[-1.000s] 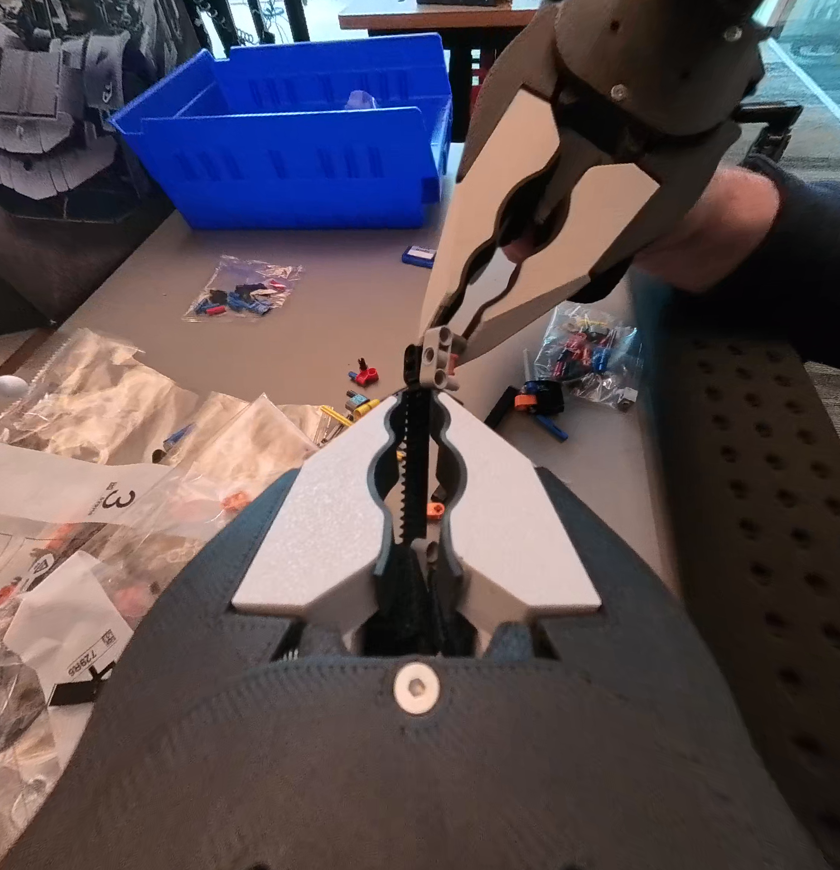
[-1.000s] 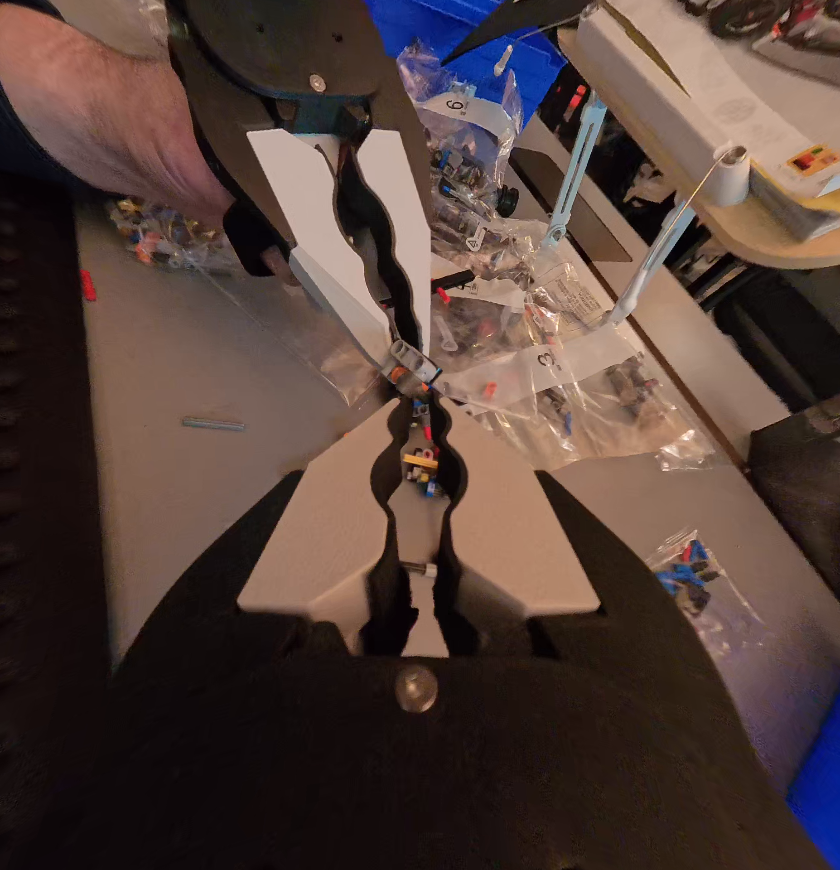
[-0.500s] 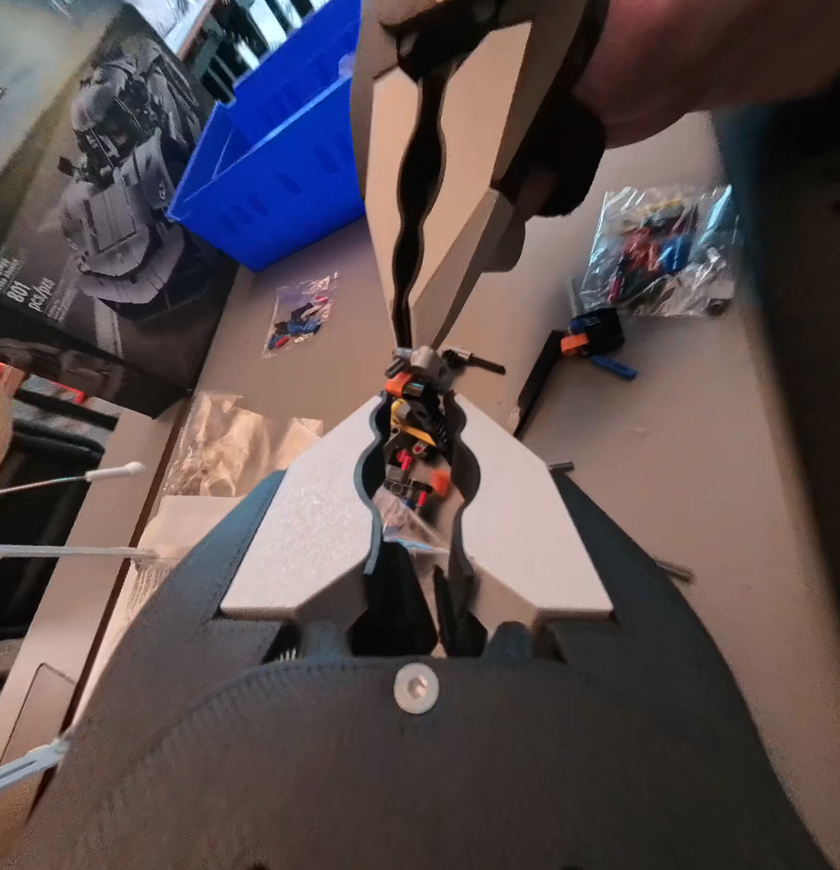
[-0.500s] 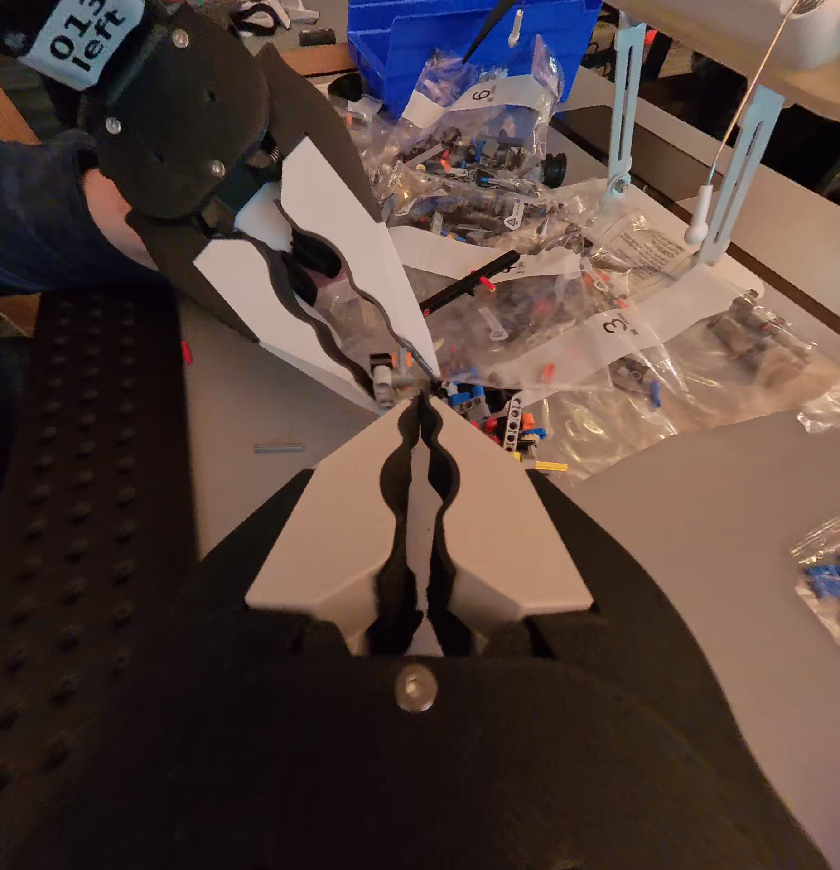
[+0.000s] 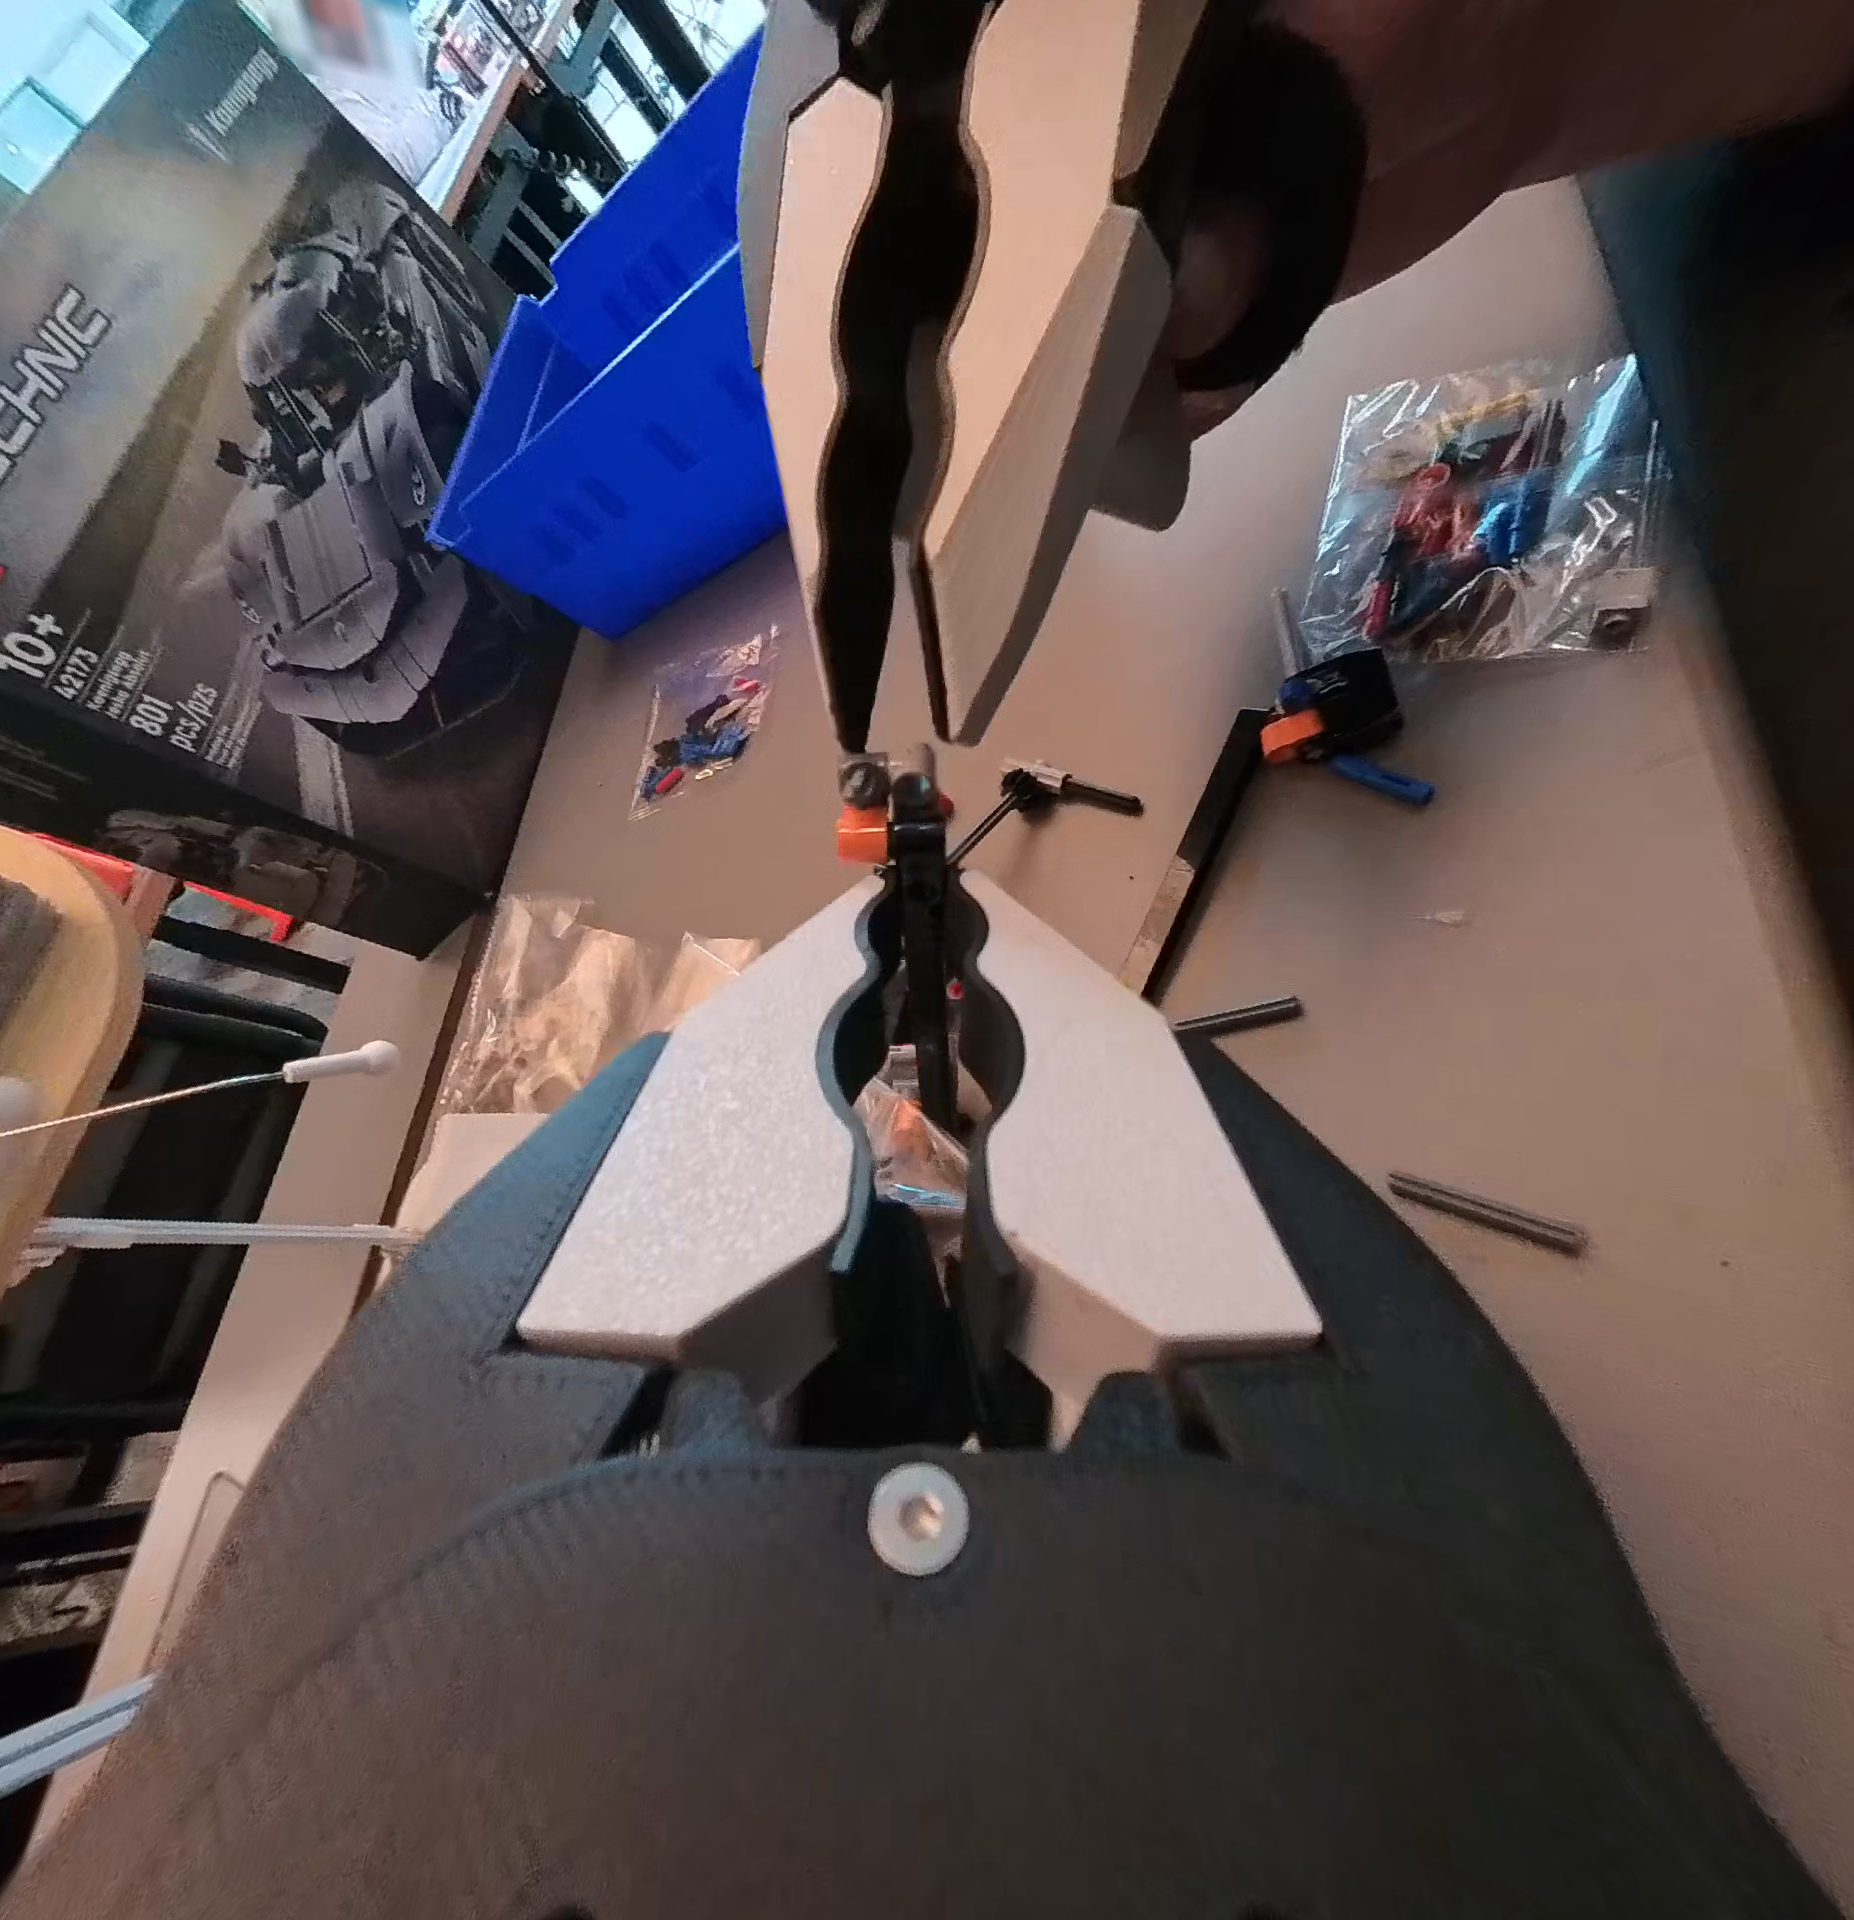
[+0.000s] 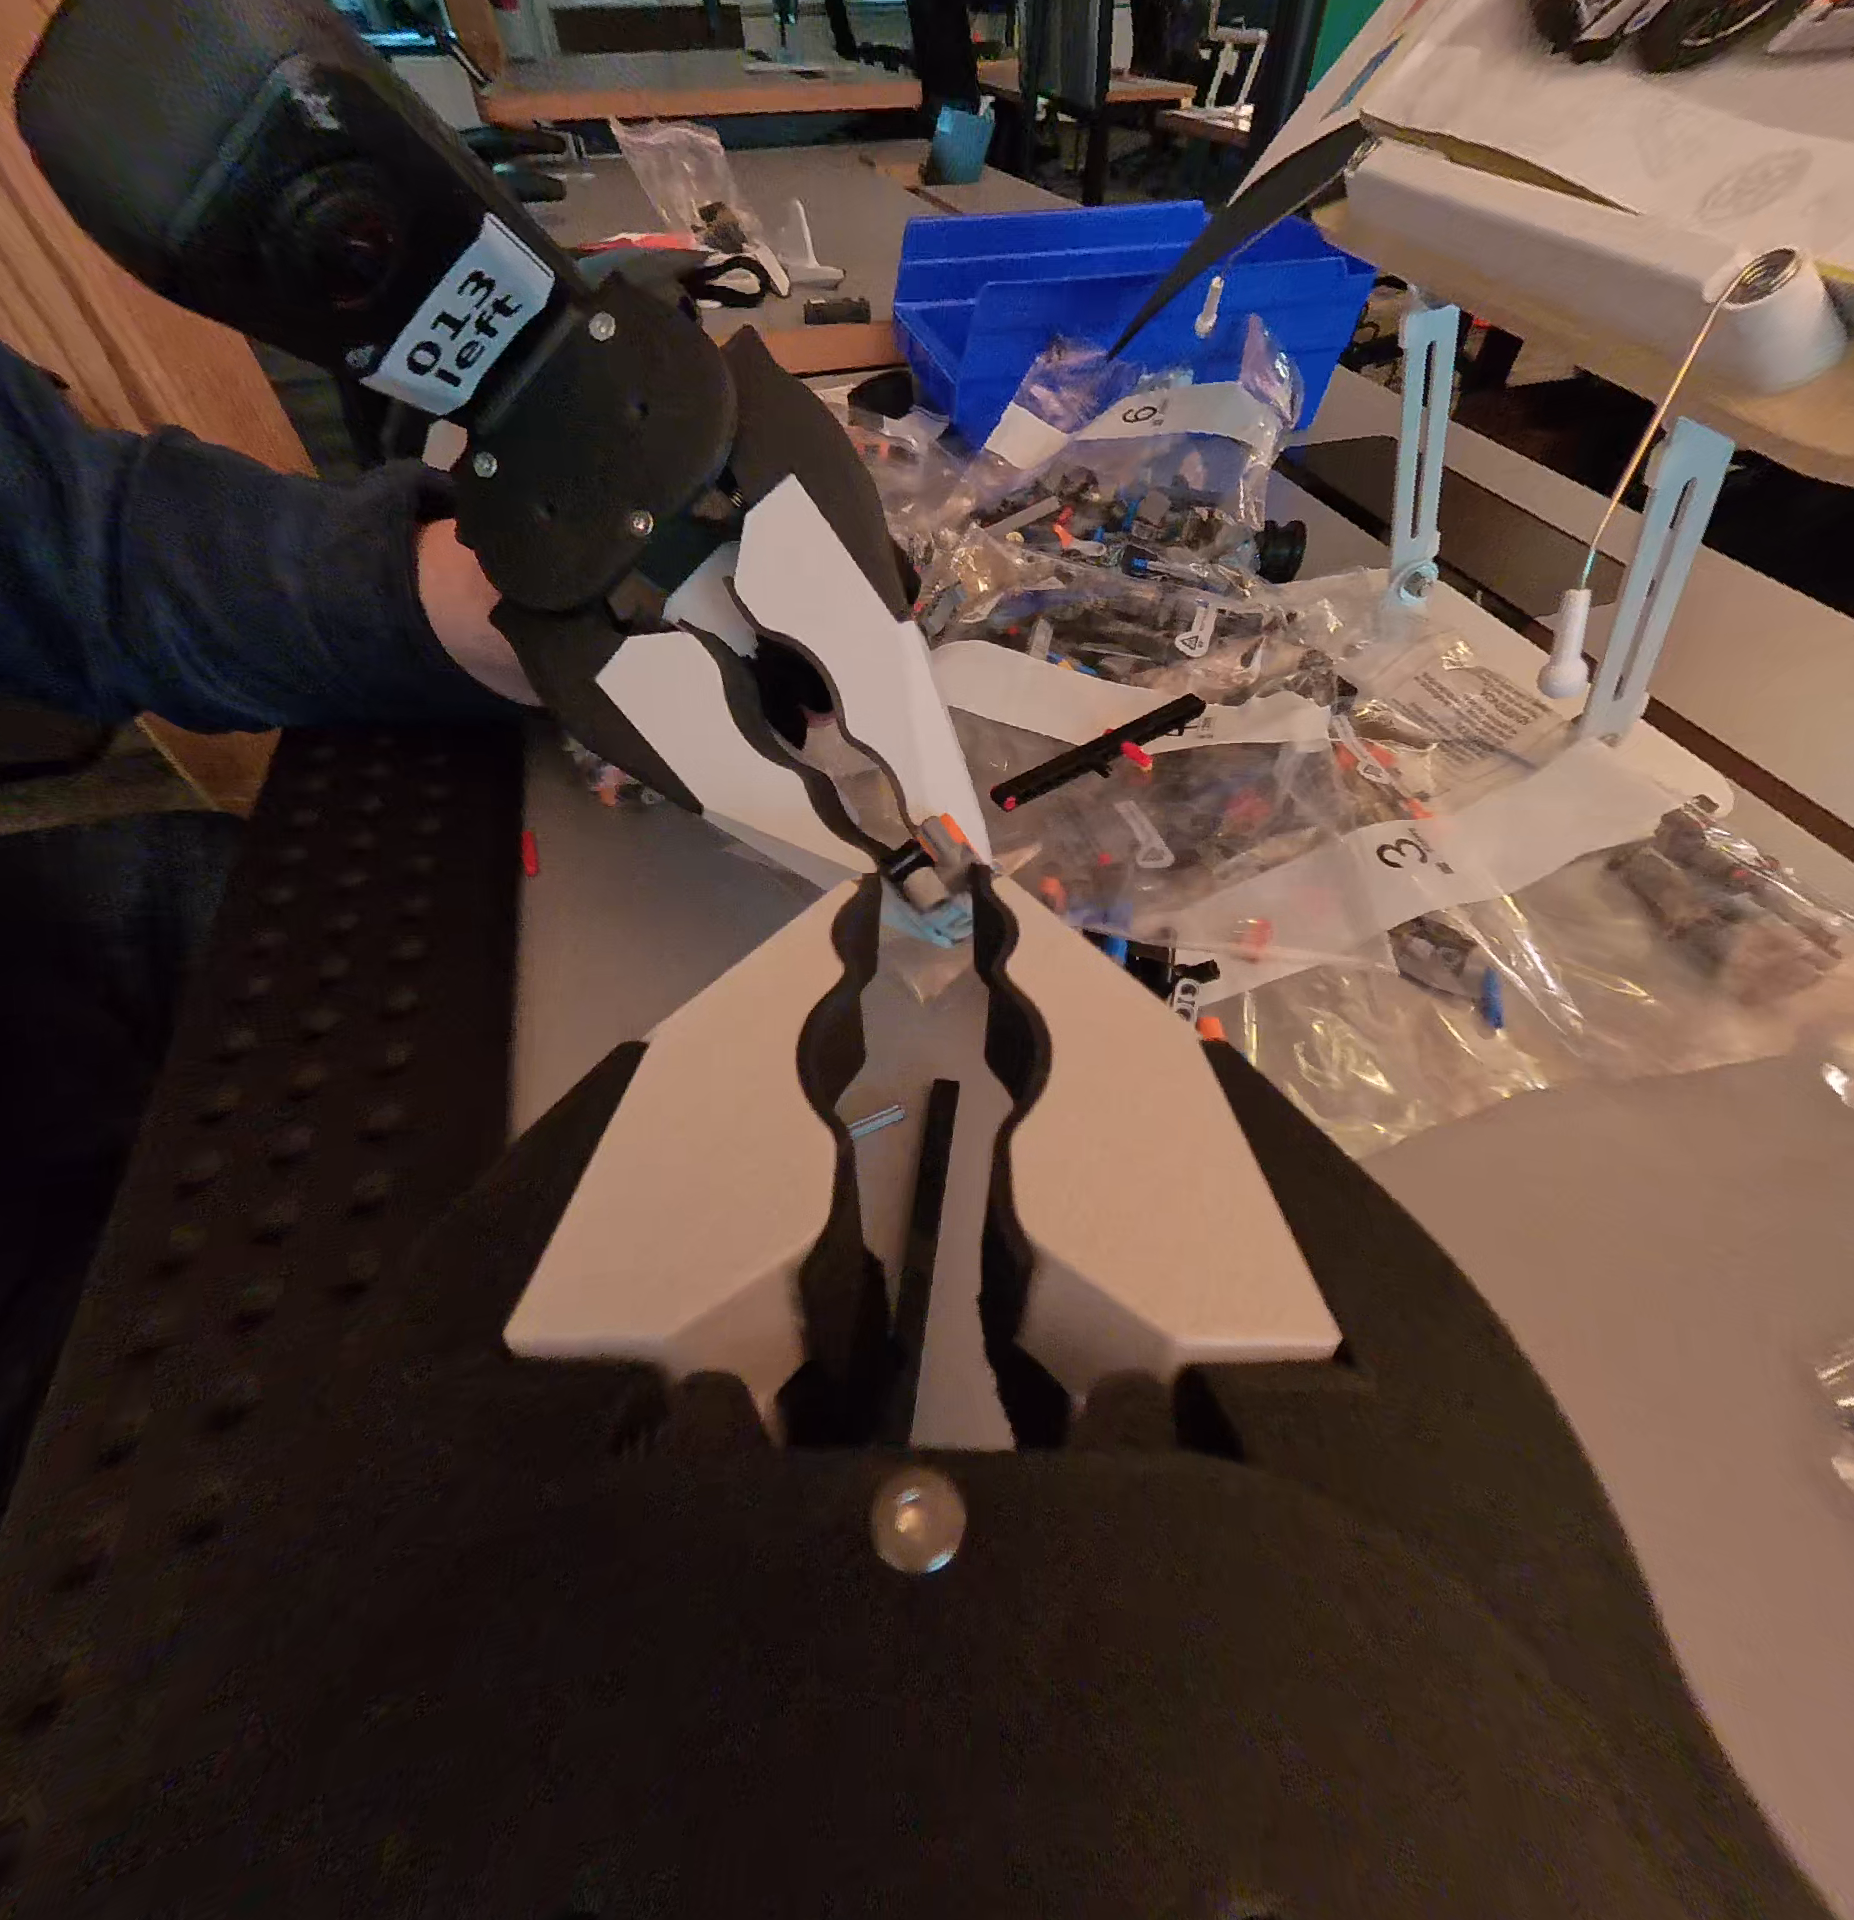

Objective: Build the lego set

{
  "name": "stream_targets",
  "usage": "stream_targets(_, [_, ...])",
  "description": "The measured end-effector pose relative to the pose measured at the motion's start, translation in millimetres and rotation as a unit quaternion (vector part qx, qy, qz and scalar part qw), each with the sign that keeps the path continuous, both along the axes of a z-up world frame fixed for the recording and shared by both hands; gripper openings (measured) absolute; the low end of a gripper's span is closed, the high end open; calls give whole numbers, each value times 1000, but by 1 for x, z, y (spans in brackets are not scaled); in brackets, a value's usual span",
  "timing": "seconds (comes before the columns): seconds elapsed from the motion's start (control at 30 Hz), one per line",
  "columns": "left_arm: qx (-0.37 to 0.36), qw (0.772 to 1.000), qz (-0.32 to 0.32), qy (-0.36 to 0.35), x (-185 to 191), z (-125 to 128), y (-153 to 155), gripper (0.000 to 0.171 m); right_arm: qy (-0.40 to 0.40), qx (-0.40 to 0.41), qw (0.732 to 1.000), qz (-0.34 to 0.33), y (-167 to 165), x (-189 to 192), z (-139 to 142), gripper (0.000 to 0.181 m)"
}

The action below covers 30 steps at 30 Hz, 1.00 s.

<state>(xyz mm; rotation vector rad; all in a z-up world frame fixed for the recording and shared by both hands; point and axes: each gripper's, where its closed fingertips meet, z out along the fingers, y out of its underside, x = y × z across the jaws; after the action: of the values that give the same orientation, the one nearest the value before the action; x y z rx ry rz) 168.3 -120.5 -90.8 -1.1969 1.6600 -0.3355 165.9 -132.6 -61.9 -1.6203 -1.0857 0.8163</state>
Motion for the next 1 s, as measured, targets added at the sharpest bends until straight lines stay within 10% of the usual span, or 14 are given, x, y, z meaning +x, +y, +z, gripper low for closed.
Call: stream_targets(1.0, [8, 999, 6, -35, 2, 12, 0, 7, -26, 28, 999, -38, 9, 8, 0, 6])
